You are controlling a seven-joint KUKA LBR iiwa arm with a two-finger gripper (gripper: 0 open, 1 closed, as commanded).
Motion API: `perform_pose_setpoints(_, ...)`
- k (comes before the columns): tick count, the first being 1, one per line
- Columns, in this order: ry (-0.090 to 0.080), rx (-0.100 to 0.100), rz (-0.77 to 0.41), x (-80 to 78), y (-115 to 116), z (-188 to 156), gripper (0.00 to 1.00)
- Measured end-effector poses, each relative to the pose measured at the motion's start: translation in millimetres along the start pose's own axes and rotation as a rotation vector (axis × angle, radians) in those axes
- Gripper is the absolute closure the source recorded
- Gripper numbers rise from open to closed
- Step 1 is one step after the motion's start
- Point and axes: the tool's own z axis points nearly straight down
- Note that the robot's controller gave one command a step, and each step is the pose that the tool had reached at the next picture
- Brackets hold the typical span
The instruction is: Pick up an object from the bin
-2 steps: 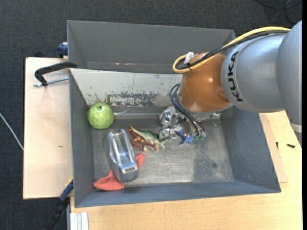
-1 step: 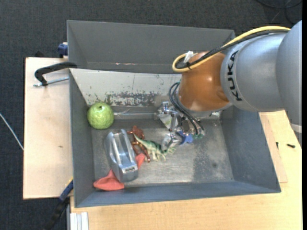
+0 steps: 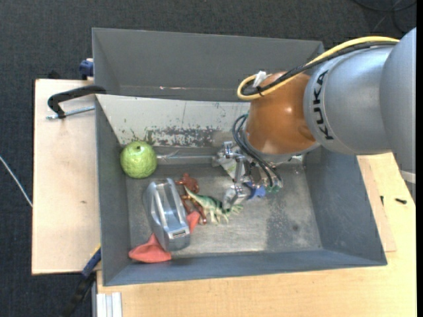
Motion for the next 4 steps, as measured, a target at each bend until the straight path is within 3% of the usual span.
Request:
perform_pose_setpoints(1,0.038,-0.001,-0.004,10.9,0.4,-0.4,0.0)
perform_pose_setpoints(2,0.031,0.005,-0.066,8.1,9.8,3.3,0.0)
perform_pose_setpoints(3,0.087,-0.003,-0.112,21.8,10.8,7.6,1.0)
perform_pose_setpoints(4,0.085,-0.003,-0.112,21.5,10.8,7.6,1.0)
